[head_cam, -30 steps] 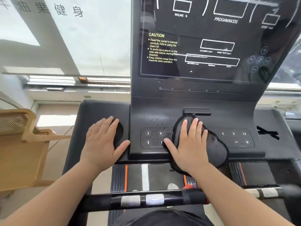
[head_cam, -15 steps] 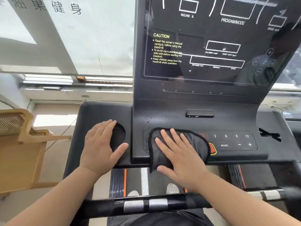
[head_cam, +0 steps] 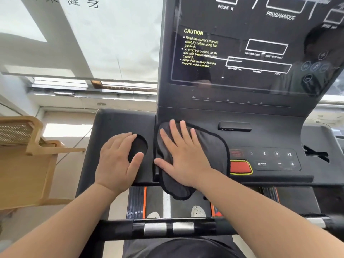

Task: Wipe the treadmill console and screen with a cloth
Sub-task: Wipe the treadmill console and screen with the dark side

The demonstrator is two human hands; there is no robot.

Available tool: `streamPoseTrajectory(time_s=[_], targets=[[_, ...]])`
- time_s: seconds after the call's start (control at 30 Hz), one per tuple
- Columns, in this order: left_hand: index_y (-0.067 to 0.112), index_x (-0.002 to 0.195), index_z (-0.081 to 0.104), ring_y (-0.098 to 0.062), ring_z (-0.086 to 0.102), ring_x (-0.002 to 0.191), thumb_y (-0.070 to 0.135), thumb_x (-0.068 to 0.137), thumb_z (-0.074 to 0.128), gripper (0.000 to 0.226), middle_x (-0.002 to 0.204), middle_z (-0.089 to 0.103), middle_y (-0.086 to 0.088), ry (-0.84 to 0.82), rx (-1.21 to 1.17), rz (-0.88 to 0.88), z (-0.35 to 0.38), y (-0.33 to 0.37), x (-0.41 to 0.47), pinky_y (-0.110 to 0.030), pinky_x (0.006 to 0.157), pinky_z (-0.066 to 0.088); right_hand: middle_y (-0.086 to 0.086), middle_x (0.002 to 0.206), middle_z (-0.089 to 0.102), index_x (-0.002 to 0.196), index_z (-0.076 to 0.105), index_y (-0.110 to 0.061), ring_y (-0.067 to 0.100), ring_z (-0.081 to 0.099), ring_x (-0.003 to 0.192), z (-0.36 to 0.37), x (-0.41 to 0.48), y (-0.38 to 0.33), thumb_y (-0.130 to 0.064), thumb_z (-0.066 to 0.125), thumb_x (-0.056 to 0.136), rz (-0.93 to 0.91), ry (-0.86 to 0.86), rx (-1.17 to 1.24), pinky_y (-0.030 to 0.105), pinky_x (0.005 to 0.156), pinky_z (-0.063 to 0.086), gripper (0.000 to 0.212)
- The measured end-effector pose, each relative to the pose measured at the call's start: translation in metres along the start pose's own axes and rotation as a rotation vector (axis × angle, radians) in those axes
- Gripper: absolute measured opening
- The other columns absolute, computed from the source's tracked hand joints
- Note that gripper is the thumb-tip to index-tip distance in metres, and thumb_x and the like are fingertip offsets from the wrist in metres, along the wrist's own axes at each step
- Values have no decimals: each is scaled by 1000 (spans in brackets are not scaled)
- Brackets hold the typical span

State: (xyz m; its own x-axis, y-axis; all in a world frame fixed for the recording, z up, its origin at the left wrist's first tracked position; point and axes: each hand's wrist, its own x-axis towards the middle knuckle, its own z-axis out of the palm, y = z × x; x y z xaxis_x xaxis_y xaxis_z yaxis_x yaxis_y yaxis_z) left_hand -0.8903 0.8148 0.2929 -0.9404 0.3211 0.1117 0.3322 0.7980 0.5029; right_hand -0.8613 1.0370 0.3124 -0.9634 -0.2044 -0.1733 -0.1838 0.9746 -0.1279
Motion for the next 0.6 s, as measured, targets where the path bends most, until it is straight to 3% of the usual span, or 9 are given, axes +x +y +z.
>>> streamPoseTrajectory(time_s=[0.13,0.2,0.37,0.5,0.6], targets=[[8,129,61,-34,55,125,54,94,35,63,132,63,-12,-4,13,41,-1,-1,1,-53,108,40,-9,172,-11,164,4,-35,23,-20,158,3,-22,4,-74,25,98,-256,-102,-46,47,127,-13,80],[8,128,61,-34,55,124,53,93,38,62,131,63,-12,-5,8,45,-2,-1,0,-53,107,41,-11,171,-13,163,2,-39,22,-22,157,6,-39,22,-75,26,98,-279,-119,-78,46,127,-14,78],[9,130,60,-32,53,126,49,92,36,60,133,62,-11,-4,-13,24,-3,-1,-1,-50,109,38,0,174,-10,164,4,-37,34,-15,158,6,-47,54,-82,11,95,103,-25,-85,62,126,6,83],[7,129,60,-34,53,126,48,94,34,60,133,62,-13,22,-25,9,-3,1,0,-52,109,39,10,170,-24,164,-8,-30,42,-22,155,1,-2,29,-84,13,91,300,57,-41,60,125,-6,94],[6,125,62,-37,52,128,50,94,34,61,133,61,-16,41,-19,-6,-3,1,-1,-54,110,39,13,167,-30,163,-13,-27,43,-28,152,0,24,3,-86,20,90,306,104,3,58,122,-13,100]])
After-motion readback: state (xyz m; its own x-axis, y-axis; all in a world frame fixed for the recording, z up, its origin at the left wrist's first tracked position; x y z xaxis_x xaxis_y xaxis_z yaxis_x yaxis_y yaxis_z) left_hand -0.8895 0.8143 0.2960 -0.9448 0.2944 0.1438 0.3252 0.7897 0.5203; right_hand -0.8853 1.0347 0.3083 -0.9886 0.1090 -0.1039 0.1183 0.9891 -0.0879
